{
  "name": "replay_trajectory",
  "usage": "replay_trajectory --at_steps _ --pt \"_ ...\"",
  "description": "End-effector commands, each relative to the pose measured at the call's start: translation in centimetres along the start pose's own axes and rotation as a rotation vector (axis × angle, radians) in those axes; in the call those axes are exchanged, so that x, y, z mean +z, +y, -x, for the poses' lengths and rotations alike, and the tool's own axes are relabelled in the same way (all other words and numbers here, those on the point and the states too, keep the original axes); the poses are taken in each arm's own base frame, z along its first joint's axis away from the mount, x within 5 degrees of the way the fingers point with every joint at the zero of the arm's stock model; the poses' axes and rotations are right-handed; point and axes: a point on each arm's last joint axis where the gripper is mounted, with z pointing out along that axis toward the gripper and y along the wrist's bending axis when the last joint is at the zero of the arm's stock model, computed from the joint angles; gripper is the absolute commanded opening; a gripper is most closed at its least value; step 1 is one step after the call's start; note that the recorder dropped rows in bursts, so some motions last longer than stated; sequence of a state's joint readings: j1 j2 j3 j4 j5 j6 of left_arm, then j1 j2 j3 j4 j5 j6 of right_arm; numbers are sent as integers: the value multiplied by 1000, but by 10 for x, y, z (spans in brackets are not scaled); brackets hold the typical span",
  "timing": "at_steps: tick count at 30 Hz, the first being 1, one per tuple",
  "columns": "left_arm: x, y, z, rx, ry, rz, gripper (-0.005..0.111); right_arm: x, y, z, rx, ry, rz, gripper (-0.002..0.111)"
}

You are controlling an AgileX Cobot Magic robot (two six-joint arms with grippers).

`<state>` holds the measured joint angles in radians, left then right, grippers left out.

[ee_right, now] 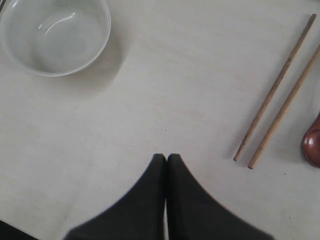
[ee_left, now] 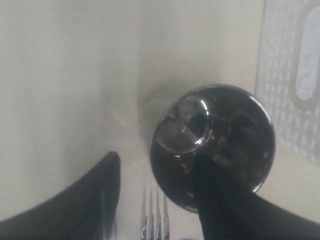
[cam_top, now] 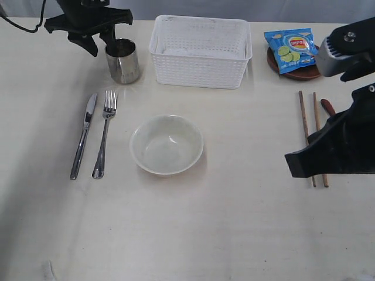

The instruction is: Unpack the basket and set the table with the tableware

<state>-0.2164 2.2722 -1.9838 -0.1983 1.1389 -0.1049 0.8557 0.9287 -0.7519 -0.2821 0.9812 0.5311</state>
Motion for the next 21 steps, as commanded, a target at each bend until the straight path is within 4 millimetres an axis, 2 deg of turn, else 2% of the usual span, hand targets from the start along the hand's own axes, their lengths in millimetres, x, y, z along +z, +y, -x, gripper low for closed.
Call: replay_trajectory --at_steps 1,3,21 --pt "-3 -5 5 9 -51 -15 36 -1 -2 0 8 -11 -5 0" --pt "-4 -5 5 9 -58 -16 31 -1 -2 0 8 -11 -5 0" --pt "-4 -4 6 20 -61 -14 31 -1 -1 0 7 -14 -3 0"
